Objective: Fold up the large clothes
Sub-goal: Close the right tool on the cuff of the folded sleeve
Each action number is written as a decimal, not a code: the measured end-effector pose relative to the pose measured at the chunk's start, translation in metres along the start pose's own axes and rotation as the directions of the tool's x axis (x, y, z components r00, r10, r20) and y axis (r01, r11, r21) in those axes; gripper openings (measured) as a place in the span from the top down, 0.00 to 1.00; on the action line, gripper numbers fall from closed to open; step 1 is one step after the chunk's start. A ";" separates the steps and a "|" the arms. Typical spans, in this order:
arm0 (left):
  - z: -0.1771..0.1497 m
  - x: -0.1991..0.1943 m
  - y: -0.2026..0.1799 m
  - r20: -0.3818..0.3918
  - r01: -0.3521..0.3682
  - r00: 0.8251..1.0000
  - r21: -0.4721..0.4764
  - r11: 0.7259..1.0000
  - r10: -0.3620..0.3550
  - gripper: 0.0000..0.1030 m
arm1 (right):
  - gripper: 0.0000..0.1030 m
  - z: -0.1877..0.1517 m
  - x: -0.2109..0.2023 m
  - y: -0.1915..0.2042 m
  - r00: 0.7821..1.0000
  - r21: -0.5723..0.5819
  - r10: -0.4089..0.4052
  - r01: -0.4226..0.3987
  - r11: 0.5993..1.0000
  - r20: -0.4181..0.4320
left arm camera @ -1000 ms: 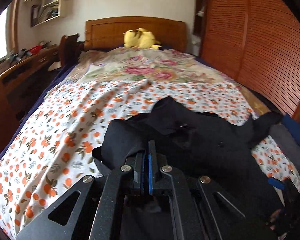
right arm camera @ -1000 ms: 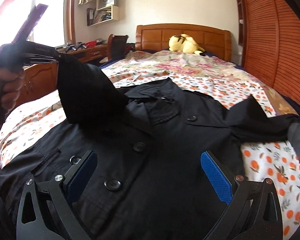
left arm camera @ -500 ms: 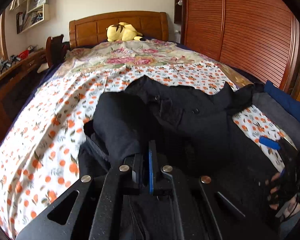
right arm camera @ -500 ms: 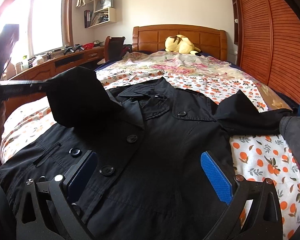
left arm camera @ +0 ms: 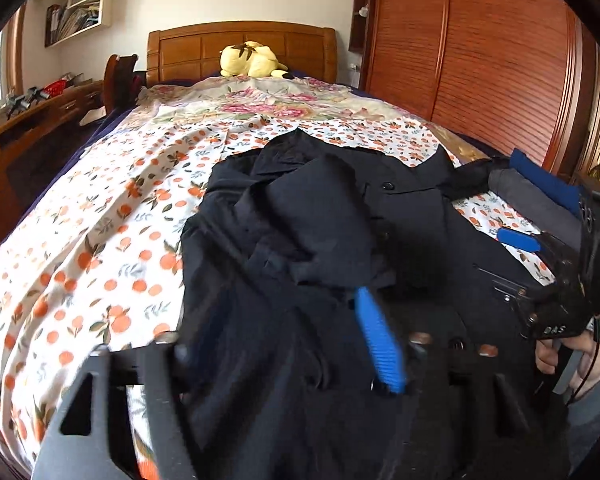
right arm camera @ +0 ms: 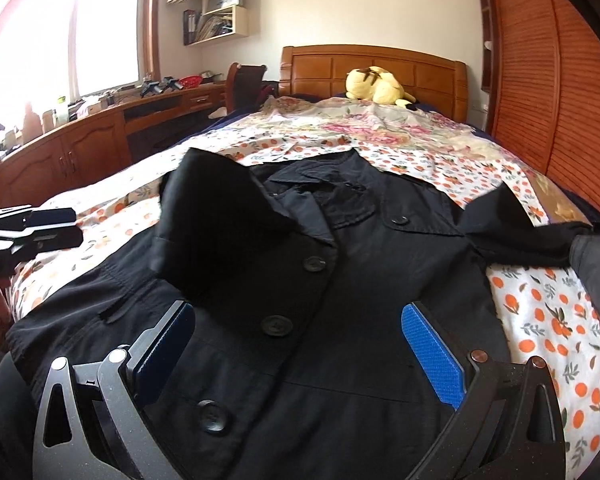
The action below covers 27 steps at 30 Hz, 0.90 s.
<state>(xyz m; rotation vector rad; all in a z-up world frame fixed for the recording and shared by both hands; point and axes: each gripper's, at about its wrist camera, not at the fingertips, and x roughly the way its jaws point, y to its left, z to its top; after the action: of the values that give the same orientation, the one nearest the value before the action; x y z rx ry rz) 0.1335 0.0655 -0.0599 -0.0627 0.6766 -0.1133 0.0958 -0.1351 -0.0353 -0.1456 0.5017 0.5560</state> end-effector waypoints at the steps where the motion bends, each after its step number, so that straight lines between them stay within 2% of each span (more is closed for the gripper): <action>1: -0.003 -0.004 0.005 0.008 -0.003 1.000 -0.010 1.000 0.003 0.27 | 0.00 0.003 0.000 0.006 1.000 -0.014 0.002 -0.002 1.000 0.000; 12: -0.038 -0.043 0.043 0.053 -0.070 0.996 -0.057 0.996 0.073 0.26 | 0.02 0.041 0.008 0.053 0.996 -0.101 0.079 -0.075 0.992 0.042; 18: -0.052 -0.056 0.060 0.058 -0.096 0.993 -0.076 0.992 0.100 0.26 | 0.10 0.059 0.042 0.074 0.999 -0.168 0.039 -0.037 0.985 0.013; 21: -0.057 -0.060 0.065 0.064 -0.113 0.991 -0.074 0.991 0.118 0.26 | 0.23 0.061 0.062 0.081 1.000 -0.209 0.017 -0.021 0.978 -0.021; 23: -0.060 -0.061 0.067 0.066 -0.119 0.990 -0.071 0.990 0.124 0.26 | 0.41 0.060 0.078 0.081 0.999 -0.235 -0.004 -0.009 0.972 -0.053; 24: -0.060 -0.059 0.067 0.067 -0.122 0.990 -0.068 0.990 0.126 0.26 | 0.46 0.058 0.086 0.078 0.997 -0.245 -0.030 0.012 0.970 -0.067; 25: -0.062 -0.059 0.067 0.067 -0.124 0.989 -0.066 0.990 0.128 0.26 | 0.62 0.056 0.090 0.075 0.996 -0.251 -0.038 0.018 0.968 -0.076; 26: -0.062 -0.057 0.067 0.068 -0.128 0.989 -0.062 0.990 0.132 0.26 | 0.70 0.058 0.094 0.075 0.996 -0.254 -0.040 0.018 0.967 -0.085; 27: -0.063 -0.054 0.067 0.070 -0.131 0.988 -0.059 0.990 0.135 0.26 | 0.73 0.055 0.095 0.071 0.995 -0.255 -0.044 0.021 0.967 -0.087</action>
<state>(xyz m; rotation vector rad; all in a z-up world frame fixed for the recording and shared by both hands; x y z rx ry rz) 0.0577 0.1371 -0.0816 -0.0736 0.6083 0.0358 0.1501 -0.0156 -0.0340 -0.4251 0.5154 0.5822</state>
